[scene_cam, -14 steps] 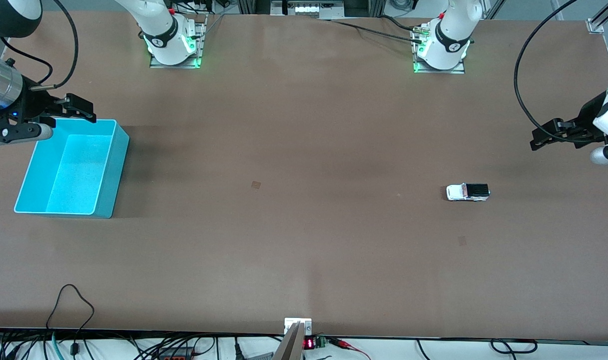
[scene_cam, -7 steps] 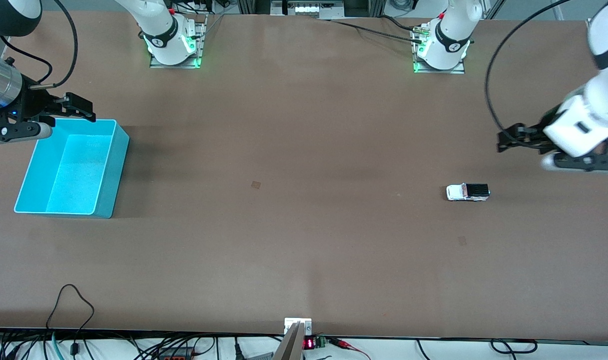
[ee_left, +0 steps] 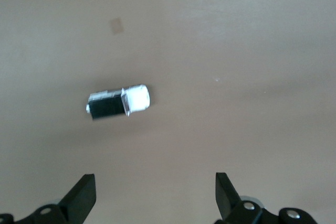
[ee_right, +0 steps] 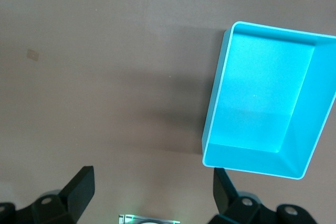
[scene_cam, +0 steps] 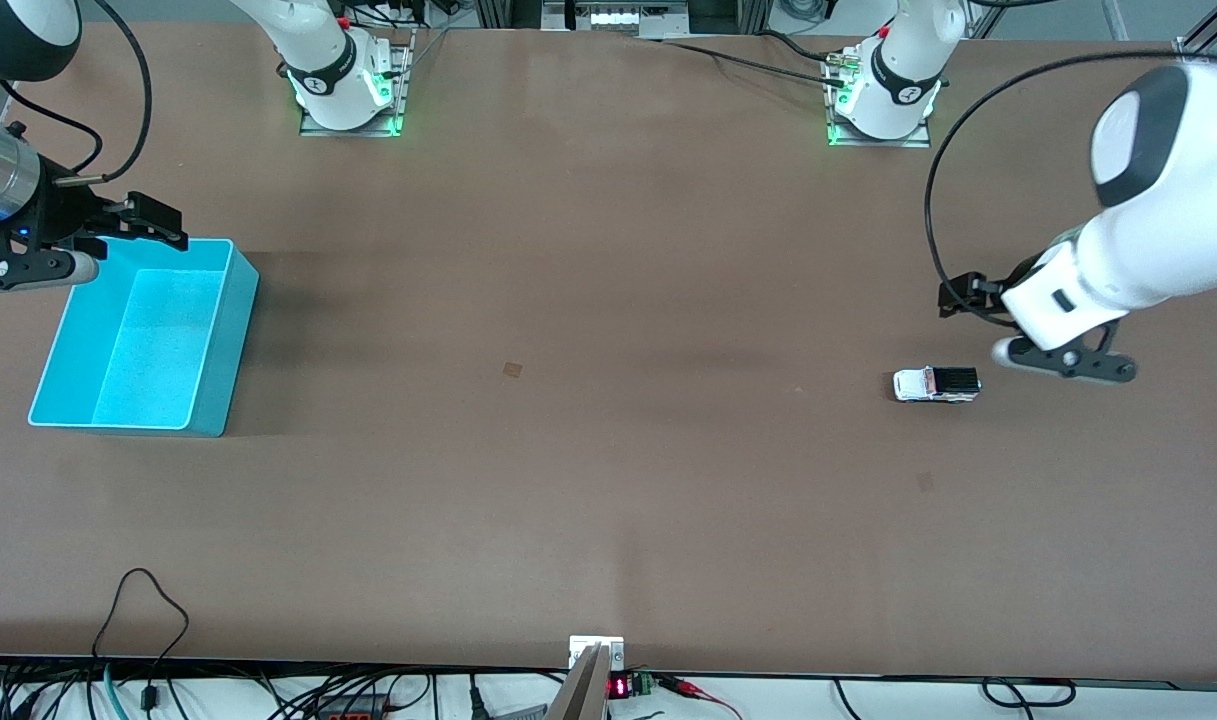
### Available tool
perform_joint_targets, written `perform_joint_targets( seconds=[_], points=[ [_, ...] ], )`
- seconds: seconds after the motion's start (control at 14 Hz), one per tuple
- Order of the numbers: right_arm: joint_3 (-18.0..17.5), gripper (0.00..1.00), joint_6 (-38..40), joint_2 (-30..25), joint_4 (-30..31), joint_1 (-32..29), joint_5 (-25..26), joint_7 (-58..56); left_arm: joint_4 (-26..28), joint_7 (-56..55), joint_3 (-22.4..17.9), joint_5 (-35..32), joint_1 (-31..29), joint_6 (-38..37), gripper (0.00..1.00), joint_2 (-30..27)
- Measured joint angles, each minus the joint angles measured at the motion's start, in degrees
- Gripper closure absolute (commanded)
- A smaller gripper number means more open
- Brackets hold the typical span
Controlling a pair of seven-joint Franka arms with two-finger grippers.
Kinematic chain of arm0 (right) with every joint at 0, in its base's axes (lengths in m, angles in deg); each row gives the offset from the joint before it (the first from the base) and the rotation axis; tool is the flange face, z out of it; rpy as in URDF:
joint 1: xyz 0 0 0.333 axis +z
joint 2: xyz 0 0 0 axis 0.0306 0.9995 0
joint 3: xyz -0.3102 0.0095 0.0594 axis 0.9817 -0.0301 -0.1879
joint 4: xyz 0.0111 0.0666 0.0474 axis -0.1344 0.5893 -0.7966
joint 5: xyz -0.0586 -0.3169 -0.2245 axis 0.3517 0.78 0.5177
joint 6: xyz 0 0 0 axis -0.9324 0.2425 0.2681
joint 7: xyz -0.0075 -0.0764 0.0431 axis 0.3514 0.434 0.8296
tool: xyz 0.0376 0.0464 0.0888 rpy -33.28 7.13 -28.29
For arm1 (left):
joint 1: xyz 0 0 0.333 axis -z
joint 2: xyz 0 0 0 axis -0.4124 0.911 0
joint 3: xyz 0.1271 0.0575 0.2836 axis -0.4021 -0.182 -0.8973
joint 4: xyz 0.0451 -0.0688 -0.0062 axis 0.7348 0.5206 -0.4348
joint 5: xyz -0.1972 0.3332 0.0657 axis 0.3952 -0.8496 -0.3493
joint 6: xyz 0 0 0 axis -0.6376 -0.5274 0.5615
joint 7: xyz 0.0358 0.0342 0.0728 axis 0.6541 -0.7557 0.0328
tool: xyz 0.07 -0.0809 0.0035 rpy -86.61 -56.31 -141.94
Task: Wind and store white jeep toy
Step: 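Move the left gripper over the white toy jeep, then lower the left gripper and close it on the jeep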
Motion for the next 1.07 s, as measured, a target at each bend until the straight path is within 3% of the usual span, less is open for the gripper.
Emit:
perform_joint_targets(
  seconds=[0.14,0.36,0.71,1.07],
  points=[
    [0.01,0.00,-0.19,0.08,-0.01,-0.01,0.29,0.00,4.89,7.95,-0.13,-0.01,-1.74,5.61,0.00,0.90],
    [0.01,0.00,-0.27,0.25,-0.01,-0.04,0.32,0.00,9.63,19.01,-0.27,-0.43,-4.31,8.24,0.00,2.29],
    [0.02,0.00,-0.27,0.28,-0.02,-0.10,0.33,0.02,10.84,36.22,-0.21,-5.89,-4.83,9.26,0.00,5.02],
    [0.04,0.00,-0.27,0.28,-0.03,-0.22,0.33,0.02,12.30,58.87,-0.33,-7.13,-6.19,17.82,0.00,8.93]
  ],
)
